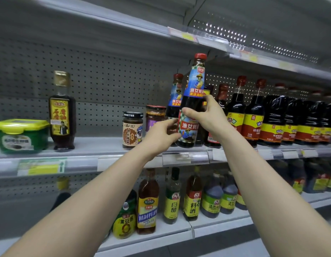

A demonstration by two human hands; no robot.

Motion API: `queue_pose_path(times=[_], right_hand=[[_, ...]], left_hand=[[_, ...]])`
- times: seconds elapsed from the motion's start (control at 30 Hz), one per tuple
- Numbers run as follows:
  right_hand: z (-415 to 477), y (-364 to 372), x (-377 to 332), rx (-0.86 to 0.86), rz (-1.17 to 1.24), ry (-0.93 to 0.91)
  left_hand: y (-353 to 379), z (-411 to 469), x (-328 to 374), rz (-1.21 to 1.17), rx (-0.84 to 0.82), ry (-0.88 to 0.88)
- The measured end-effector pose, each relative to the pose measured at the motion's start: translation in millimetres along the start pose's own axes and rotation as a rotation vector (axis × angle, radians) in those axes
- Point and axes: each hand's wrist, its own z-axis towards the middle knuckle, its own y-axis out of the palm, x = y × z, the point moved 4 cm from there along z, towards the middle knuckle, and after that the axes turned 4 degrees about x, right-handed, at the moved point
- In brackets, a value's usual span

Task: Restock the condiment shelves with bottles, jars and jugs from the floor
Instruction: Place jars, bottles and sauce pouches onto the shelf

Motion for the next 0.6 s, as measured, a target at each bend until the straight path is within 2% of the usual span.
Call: queue_pose_path(times=[0.2,0.6], right_hand=[[11,13,10,-0.01,-0.034,-0.022],[29,38,37,-0.029,-0.019,-0.023]], left_hand=[[7,5,-10,0.039,0.05,-0.068],[19,7,-21,0.188,0.105,-0.059]])
